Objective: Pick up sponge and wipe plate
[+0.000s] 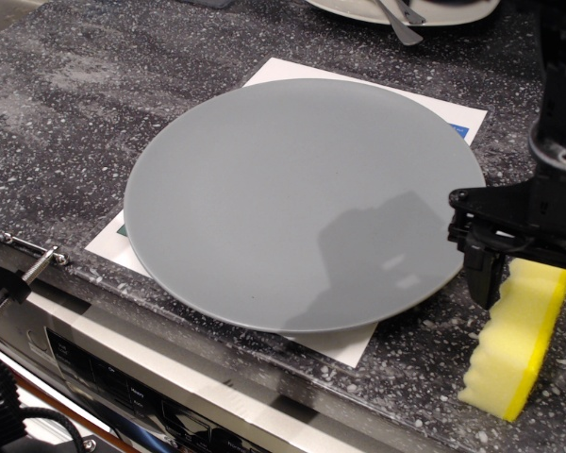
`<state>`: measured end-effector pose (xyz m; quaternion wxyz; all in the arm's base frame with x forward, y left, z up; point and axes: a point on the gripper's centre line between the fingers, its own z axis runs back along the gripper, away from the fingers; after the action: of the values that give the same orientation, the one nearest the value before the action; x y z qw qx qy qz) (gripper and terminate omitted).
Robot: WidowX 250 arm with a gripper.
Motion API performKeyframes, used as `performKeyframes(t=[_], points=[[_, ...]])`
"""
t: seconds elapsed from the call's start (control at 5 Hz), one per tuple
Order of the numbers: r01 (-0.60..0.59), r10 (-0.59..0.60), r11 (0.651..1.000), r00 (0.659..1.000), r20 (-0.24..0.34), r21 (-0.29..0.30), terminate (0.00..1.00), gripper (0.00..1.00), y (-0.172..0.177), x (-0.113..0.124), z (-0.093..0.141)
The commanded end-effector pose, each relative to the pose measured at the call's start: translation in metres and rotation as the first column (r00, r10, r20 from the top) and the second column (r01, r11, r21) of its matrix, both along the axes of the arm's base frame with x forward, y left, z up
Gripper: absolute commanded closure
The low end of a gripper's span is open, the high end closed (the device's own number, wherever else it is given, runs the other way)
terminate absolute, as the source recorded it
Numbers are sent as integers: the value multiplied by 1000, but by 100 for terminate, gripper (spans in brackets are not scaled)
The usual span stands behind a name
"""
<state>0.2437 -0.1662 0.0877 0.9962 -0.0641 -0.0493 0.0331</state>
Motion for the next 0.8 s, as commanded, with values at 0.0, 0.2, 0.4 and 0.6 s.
performKeyframes(t=[0.0, 0.2, 0.4, 0.6], points=[[-2, 2, 1000, 1000, 28, 0, 0, 0, -1, 12, 1], [-12, 12, 1000, 1000, 16, 8, 0, 100, -3, 15, -5], [-15, 14, 1000, 1000, 25, 17, 0, 100, -4, 15, -6], [-4, 3, 1000, 999, 47, 11, 0, 100, 0, 19, 11]])
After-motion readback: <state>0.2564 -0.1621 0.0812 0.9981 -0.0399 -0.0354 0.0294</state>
